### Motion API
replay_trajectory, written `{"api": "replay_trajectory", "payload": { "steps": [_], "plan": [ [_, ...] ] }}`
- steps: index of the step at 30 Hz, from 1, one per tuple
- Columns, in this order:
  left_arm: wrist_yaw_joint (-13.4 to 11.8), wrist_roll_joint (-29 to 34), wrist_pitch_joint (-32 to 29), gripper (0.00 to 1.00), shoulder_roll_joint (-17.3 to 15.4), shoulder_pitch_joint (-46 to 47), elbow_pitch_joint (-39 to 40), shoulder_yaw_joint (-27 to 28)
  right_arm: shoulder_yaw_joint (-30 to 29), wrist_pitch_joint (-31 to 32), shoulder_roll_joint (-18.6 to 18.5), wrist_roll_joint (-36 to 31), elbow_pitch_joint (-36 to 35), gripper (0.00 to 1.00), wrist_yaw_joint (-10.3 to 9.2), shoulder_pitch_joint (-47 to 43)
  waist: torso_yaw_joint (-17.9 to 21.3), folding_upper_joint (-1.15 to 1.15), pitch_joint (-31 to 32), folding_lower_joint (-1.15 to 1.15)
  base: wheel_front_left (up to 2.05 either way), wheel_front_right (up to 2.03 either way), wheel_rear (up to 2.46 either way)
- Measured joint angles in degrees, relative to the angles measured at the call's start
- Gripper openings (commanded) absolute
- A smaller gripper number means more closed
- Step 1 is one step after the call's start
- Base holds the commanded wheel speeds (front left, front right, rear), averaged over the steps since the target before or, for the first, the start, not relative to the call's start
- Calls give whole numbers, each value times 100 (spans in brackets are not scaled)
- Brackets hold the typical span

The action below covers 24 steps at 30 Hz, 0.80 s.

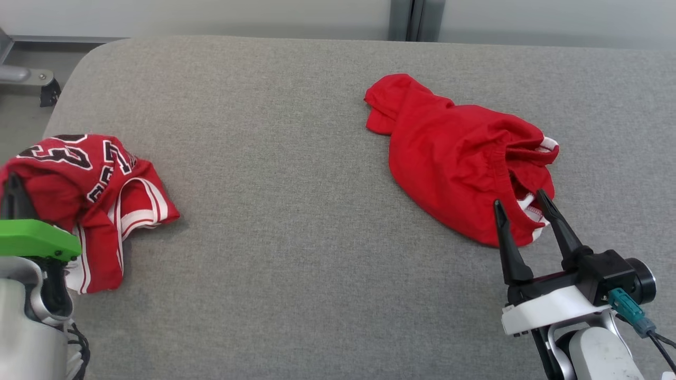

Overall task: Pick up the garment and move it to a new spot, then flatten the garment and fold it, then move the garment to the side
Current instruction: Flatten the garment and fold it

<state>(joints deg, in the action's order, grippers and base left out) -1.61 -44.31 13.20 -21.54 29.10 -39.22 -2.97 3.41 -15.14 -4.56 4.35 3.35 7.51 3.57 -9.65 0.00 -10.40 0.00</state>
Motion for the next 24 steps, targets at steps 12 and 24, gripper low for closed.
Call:
{"api": "replay_trajectory", "payload": {
  "steps": [12, 24],
  "plan": [
    [459, 1525, 185, 100, 744, -1007, 1898, 242, 24, 0, 87, 7, 165, 100, -1, -253, 408, 0, 491, 0, 0, 0, 0],
    [461, 3349, 193, 100, 1816, -2989, 3722, 290, 379, 0, 3, 46, 187, 100, 0, -480, 1216, 0, 1015, 0, 0, 0, 0]
  ]
}}
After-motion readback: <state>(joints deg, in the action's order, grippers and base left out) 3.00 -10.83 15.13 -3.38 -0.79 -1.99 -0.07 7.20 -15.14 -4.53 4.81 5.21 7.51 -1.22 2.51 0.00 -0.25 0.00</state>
